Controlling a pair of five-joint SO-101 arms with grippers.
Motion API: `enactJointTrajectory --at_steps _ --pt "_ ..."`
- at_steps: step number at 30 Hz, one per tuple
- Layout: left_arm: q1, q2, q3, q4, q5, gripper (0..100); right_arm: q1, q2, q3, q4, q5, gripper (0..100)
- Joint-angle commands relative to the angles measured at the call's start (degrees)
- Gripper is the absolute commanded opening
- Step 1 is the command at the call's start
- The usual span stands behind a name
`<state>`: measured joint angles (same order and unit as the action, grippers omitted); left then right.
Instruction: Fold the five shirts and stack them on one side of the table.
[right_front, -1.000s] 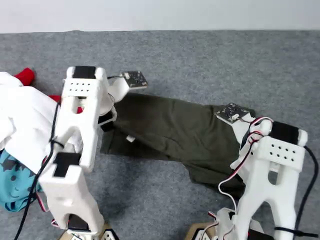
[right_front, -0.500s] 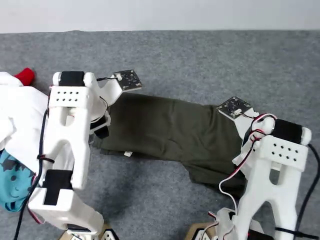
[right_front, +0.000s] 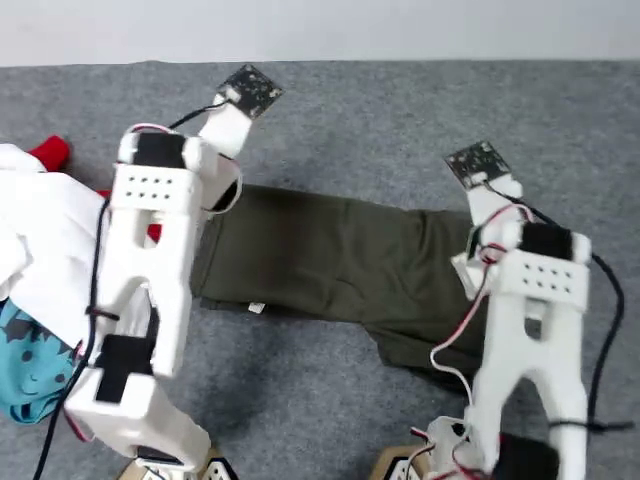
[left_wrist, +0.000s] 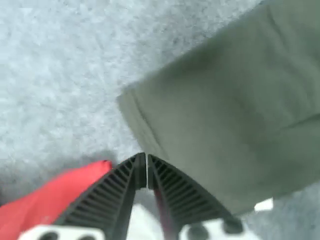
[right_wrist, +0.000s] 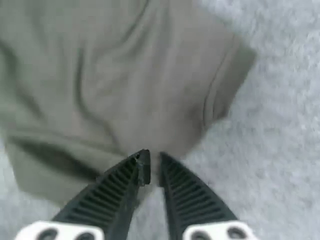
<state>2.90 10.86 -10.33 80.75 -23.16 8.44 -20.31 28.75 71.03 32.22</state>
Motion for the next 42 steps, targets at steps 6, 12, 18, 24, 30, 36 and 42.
enactJointTrajectory --at_steps 6,12,18,24,30,36,42 --pt "0.97 17.05 -12.88 -1.85 5.01 1 -3.65 17.71 -14.86 -8.04 -7.38 1.0" --pt "0.35 31.03 -25.8 -0.26 4.92 1 -3.21 33.01 -24.7 -10.59 -7.38 1.0" --pt "-0.53 44.31 -37.58 5.45 4.92 1 -0.57 43.74 -31.38 -10.33 -7.38 1.0" --pt "-3.08 53.45 -53.76 15.03 4.84 0 3.91 47.96 -33.67 -10.33 -7.21 1.0" --pt "-6.42 57.05 -64.84 19.96 5.19 0 4.62 47.78 -33.67 -10.24 -7.12 0.9" --pt "-3.08 50.29 -67.65 19.96 5.27 0 1.63 42.07 -33.67 -8.66 -7.12 0.9" --pt "1.58 42.55 -67.47 19.96 5.36 1 -2.33 33.1 -33.67 -4.7 -7.38 0.9"
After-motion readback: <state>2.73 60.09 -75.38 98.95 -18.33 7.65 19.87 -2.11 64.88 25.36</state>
